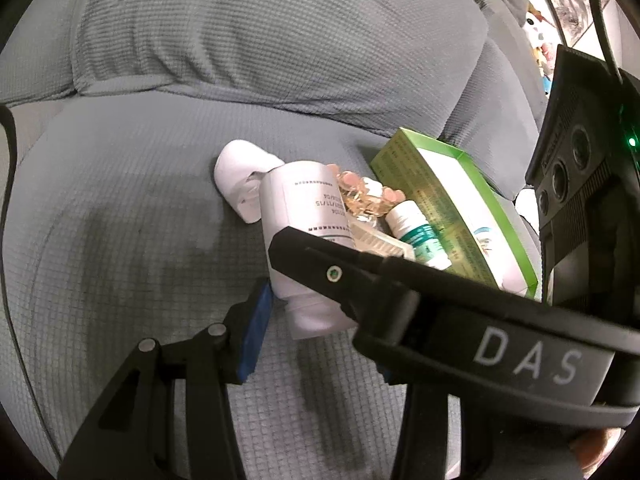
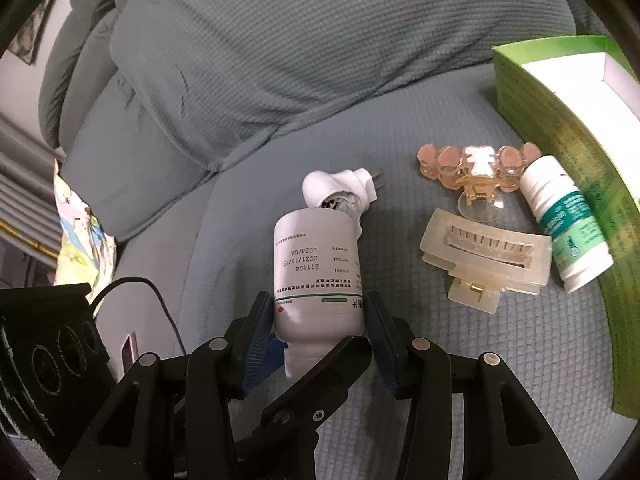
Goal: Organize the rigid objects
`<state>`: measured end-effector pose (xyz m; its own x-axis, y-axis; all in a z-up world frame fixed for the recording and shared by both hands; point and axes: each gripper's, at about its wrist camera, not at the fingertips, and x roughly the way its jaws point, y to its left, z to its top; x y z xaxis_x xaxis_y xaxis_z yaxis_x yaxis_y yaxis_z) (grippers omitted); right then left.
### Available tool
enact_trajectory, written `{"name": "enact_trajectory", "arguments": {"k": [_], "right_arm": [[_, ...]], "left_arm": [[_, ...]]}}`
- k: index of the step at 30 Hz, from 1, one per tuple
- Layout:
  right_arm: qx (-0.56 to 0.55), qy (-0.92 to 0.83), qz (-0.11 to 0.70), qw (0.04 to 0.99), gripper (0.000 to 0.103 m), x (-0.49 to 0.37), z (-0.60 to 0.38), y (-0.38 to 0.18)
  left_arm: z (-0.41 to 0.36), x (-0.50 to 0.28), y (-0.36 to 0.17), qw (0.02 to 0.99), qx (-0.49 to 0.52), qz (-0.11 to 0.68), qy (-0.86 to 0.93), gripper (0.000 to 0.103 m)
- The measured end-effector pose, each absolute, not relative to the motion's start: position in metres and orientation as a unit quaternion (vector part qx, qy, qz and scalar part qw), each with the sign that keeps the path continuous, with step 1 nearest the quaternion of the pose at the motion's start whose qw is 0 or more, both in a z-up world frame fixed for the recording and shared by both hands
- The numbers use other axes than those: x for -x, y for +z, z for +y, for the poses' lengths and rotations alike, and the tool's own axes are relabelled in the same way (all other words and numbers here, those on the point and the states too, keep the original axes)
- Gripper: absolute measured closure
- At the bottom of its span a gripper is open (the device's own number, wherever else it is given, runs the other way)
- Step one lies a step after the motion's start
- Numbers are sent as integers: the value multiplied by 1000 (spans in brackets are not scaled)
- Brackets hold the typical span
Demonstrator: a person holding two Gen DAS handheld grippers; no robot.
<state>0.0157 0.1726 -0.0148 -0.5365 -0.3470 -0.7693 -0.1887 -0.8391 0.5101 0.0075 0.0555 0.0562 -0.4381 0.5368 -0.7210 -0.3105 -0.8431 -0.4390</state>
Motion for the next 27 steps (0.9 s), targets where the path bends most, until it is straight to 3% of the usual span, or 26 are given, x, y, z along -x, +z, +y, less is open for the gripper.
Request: {"name": "enact_trajectory", "arguments": {"k": [27], "right_arm": [[-404, -861, -304, 47, 53, -63, 197, 27]], "left_arm": [[89, -37, 96, 279, 399, -87, 869, 60]]}}
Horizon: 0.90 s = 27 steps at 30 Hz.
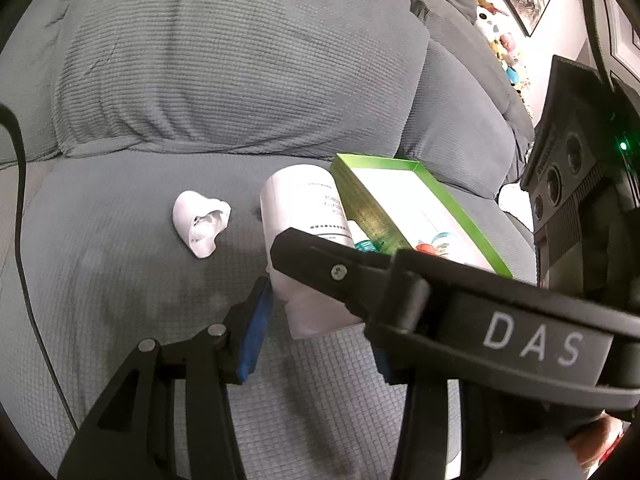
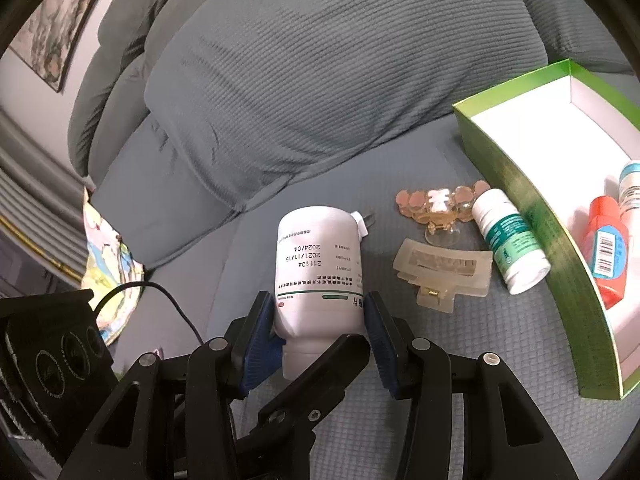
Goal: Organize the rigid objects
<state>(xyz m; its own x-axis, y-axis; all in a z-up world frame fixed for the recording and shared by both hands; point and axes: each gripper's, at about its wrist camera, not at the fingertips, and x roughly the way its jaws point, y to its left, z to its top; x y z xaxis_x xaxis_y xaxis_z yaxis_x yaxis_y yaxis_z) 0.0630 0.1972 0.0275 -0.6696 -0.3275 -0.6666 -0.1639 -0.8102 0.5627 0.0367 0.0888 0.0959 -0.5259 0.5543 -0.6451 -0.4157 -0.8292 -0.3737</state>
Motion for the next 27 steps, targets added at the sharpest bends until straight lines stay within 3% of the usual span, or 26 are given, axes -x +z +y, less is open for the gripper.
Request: {"name": "enact_trajectory", "arguments": {"k": [27], "right_arm": [[-357, -876, -321, 33, 53, -100, 238, 44]], "left_arm": [[139, -59, 114, 308, 363, -54, 878, 60]]}}
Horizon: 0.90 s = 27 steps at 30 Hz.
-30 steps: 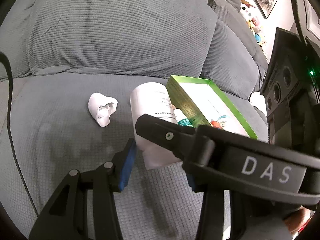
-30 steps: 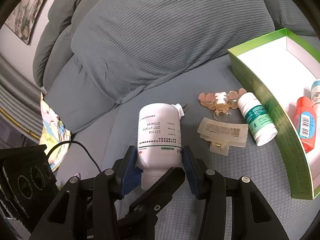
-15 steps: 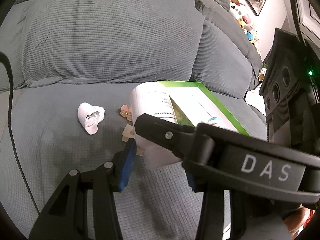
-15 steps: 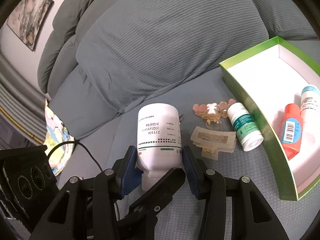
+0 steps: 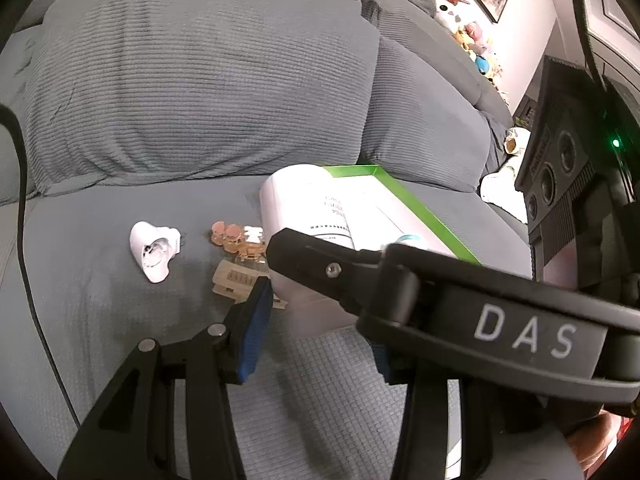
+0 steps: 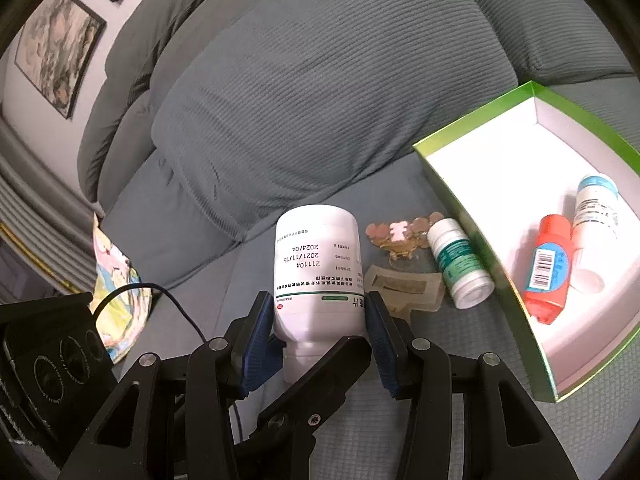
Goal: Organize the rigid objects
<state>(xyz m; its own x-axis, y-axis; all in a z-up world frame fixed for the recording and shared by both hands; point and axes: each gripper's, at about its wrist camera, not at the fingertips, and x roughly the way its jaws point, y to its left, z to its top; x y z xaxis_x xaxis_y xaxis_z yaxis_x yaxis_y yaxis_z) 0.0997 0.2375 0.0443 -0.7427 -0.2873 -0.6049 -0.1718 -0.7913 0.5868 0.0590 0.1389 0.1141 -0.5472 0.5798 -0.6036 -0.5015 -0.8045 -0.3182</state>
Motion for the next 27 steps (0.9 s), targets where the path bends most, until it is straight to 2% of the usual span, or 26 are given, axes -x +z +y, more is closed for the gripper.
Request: {"name": "enact_trajectory", "arguments": {"k": [27], "right_arm": [[-319, -885, -339, 7, 53, -126, 273, 53]], "left_arm": [[174, -64, 125, 338, 339, -42, 877, 60]]}}
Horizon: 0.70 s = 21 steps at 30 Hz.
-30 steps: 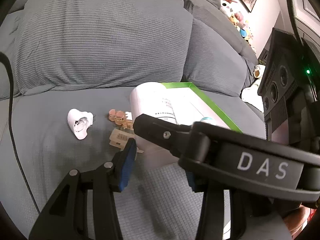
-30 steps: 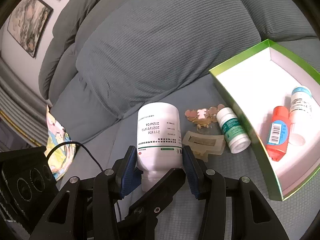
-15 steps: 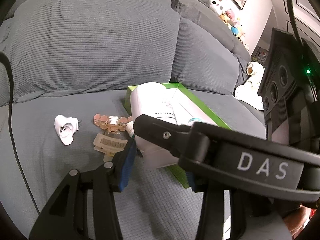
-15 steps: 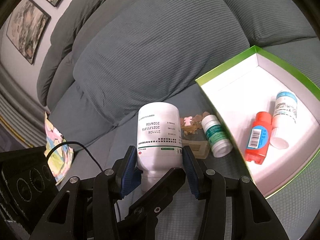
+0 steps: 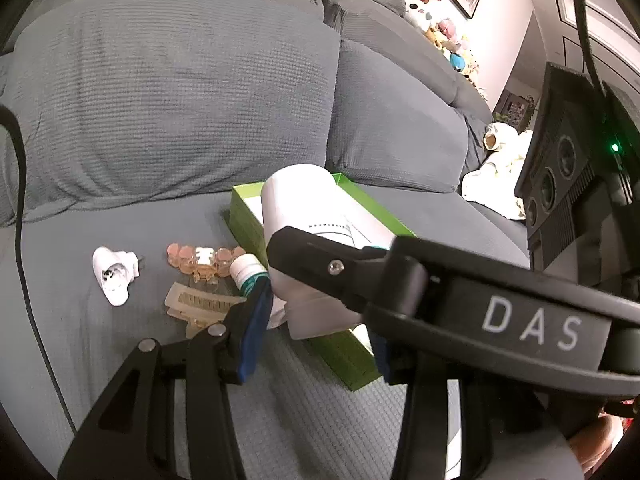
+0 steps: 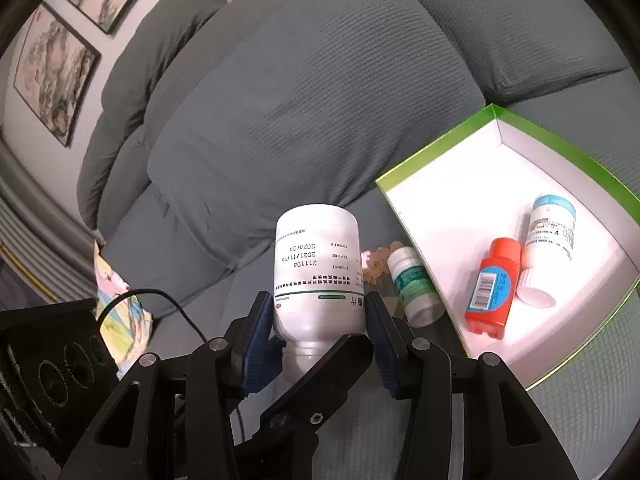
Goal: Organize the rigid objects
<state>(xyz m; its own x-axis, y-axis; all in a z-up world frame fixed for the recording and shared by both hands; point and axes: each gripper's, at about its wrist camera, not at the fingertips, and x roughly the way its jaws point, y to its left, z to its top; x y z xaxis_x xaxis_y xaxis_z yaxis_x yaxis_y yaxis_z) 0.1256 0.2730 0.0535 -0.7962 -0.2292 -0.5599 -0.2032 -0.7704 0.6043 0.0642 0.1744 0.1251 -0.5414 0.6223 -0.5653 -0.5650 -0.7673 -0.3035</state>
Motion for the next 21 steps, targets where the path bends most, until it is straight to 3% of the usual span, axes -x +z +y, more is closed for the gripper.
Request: {"name": "enact_trajectory", "arguments": {"k": [21], "right_arm": [[-288, -877, -383, -4, 53, -136, 304, 50]], "left_arm": [[210, -60, 130, 361, 336, -1, 870, 61]]}}
